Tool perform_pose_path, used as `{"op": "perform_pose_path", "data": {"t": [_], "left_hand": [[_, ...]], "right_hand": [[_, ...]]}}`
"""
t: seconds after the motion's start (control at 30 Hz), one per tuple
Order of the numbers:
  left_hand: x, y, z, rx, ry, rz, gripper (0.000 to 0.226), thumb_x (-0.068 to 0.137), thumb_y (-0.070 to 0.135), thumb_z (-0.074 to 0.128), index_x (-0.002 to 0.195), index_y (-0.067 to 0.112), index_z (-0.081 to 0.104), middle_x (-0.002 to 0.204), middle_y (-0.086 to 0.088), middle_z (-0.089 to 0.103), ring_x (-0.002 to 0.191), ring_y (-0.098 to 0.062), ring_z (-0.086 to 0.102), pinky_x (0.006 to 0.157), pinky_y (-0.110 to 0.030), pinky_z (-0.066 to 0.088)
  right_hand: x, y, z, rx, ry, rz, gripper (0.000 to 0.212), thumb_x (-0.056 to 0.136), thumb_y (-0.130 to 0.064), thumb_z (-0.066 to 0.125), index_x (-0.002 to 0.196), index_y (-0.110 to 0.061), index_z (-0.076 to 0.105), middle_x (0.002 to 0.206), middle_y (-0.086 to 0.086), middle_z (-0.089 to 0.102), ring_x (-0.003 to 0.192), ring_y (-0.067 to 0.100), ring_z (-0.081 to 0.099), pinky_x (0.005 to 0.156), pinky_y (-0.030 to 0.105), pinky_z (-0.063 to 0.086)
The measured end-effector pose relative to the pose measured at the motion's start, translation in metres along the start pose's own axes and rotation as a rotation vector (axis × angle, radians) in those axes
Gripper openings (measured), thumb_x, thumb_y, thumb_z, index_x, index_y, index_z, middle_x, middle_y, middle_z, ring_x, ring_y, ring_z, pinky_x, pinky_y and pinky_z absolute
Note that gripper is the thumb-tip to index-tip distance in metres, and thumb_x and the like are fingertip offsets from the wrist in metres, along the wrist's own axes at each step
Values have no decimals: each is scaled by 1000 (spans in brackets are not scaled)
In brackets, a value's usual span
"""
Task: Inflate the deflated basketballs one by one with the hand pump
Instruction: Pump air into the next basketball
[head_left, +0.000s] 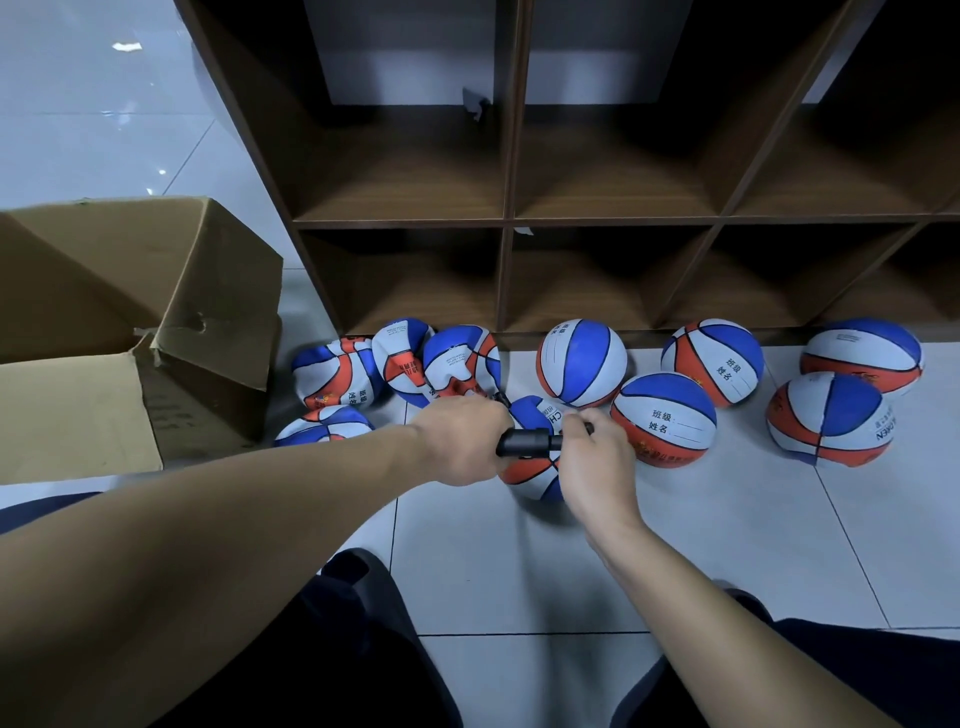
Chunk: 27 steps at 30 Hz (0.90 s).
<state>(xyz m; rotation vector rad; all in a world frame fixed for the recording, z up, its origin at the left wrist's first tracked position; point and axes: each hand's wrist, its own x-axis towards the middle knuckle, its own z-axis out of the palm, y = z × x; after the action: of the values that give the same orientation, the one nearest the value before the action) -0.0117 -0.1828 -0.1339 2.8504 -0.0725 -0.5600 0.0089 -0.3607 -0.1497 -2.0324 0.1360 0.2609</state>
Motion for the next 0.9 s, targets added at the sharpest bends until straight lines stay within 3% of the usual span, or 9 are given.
{"op": "perform_pose_path", "data": {"t": [0.23,0.5,0.63,0.77,0.9], "left_hand": [[3,2,5,20,-13,15,23,97,41,63,83,23,66,76,0,66,71,-22,62,58,-36,50],[3,-6,2,-12,3,63,28,99,46,65,81,24,63,72,3,63,67,-16,59,56,-33,43],[4,-20,-3,-8,-5,30,29,98,49,66,83,25,64,72,6,63,66,-14,60,59,-33,48],[3,-40,-7,6,-46,-19,24,98,47,66,86,26,65,75,6,65,71,-15,63,67,-37,55],[2,-36,-7,9,-51,-37,22,98,43,64,86,26,67,75,4,66,72,-17,64,64,-36,54]], "right_hand": [[-1,4,7,-9,-31,28,27,106,-32,49,94,-14,66,93,1,71,88,25,66,84,45,56],[5,-1,-2,-30,-85,3,28,107,-29,54,87,-15,67,84,3,67,76,22,60,67,35,47],[18,-7,-24,5,-35,42,29,105,-25,57,79,-16,65,68,-2,58,62,18,49,59,32,39],[35,-3,-48,50,58,125,34,103,-22,58,71,-11,53,63,0,49,65,22,43,62,35,36],[35,-2,-46,54,111,139,37,102,-19,56,67,-14,44,61,-1,42,65,22,38,61,36,32]]}}
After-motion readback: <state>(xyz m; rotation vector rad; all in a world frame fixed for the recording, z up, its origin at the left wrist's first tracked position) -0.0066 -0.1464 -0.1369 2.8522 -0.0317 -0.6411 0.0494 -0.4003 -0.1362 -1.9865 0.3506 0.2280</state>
